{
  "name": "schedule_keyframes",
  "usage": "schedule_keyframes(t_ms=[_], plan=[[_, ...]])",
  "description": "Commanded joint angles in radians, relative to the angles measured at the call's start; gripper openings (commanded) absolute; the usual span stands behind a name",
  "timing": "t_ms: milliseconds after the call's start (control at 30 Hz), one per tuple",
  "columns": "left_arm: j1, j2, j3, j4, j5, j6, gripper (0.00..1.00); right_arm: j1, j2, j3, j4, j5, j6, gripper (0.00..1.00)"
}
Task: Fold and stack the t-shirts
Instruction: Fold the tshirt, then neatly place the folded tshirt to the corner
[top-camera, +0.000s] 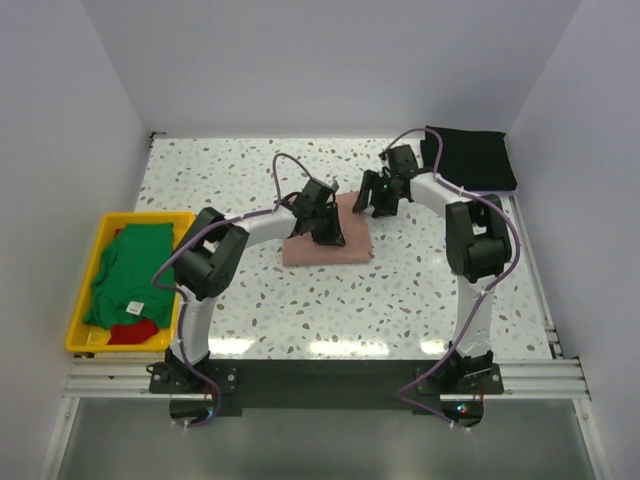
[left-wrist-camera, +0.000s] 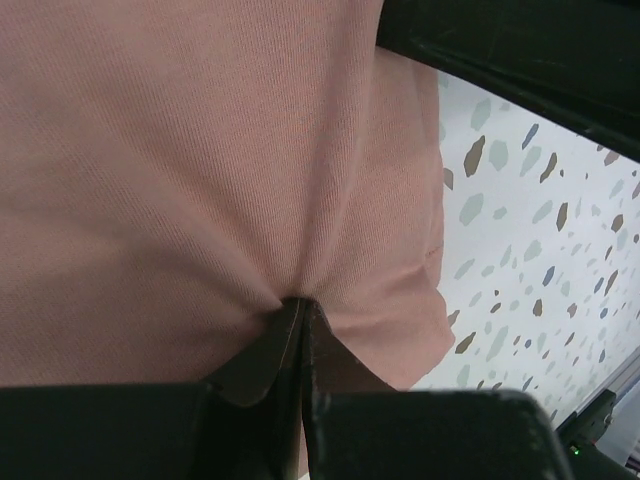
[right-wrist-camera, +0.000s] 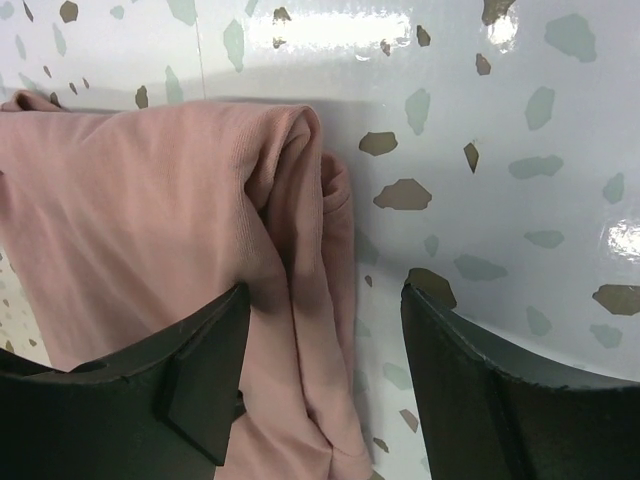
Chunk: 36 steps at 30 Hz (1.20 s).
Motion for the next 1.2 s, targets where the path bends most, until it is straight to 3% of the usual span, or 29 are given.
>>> schedule_keyframes(t_ms=[0,433,667,833,900,933,1000,1167], plan=[[-0.015,0.019,-0.020,-0.008,-0.028,0.002,0.05,0.017,0.011,0.019,0.035,-0.039,-0.018,0.65],[-0.017,0.007,-0.027,-0.012,-0.023,0.008,0.05,0.051,0.020,-0.068,0.100,-0.056,0.017,0.62],[-0.017,0.012,-0.031,-0.009,-0.018,0.006,0.05,0.054,0.068,-0.021,0.055,-0.062,0.008,0.58],[-0.015,0.007,-0.017,-0.012,-0.011,0.006,0.05,0.086,0.082,0.019,-0.050,0.074,-0.014,0.42],[-0.015,0.001,-0.006,-0.015,-0.003,0.006,0.06,0.109,0.094,0.040,-0.095,0.158,-0.021,0.29],[-0.015,-0.004,-0.001,-0.021,-0.002,0.008,0.06,0.115,0.100,0.047,-0.112,0.180,-0.018,0.16],[-0.015,-0.030,0.012,-0.040,-0.005,0.012,0.06,0.129,0.099,0.042,-0.117,0.249,-0.014,0.00],[0.026,-0.135,0.048,-0.112,-0.043,0.051,0.07,0.137,0.062,0.045,-0.121,0.369,-0.020,0.00]])
